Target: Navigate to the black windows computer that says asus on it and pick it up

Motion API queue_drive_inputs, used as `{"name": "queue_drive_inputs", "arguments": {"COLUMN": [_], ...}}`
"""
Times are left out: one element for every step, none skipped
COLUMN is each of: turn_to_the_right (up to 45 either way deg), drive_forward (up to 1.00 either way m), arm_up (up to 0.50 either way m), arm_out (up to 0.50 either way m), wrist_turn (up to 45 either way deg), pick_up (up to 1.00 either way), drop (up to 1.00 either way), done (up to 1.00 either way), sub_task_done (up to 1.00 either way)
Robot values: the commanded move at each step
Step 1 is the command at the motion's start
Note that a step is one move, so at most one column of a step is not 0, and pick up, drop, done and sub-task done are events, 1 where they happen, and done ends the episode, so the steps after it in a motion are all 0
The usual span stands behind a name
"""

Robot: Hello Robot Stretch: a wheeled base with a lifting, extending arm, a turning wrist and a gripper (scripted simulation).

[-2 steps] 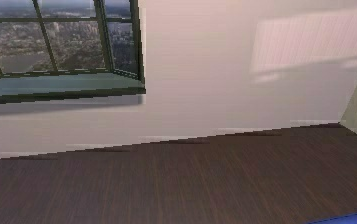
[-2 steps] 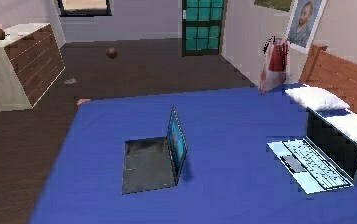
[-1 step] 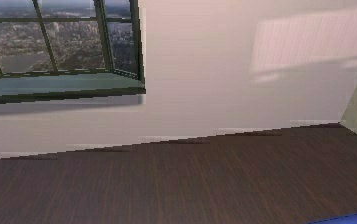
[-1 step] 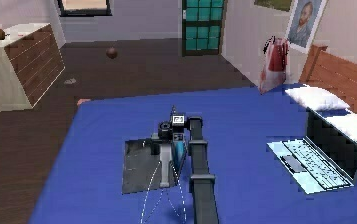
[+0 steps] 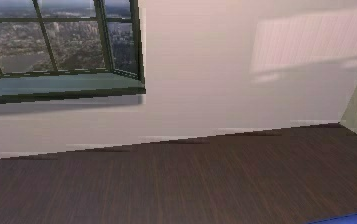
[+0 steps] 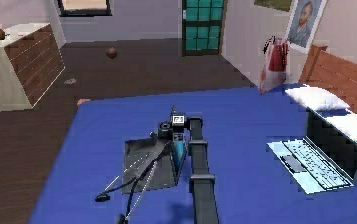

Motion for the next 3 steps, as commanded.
{"name": "queue_drive_inputs", "arguments": {"turn_to_the_right": [0.0, 0.0, 0.0], "drive_forward": [0.00, 0.00, 0.00], "arm_up": [0.00, 0.00, -0.30], "arm_out": [0.00, 0.00, 0.00], "wrist_turn": [45.0, 45.0, 0.0], "pick_up": [0.00, 0.00, 0.00], "drop": [0.00, 0.00, 0.00], "done": [0.00, 0.00, 0.00], "sub_task_done": [0.00, 0.00, 0.00]}}
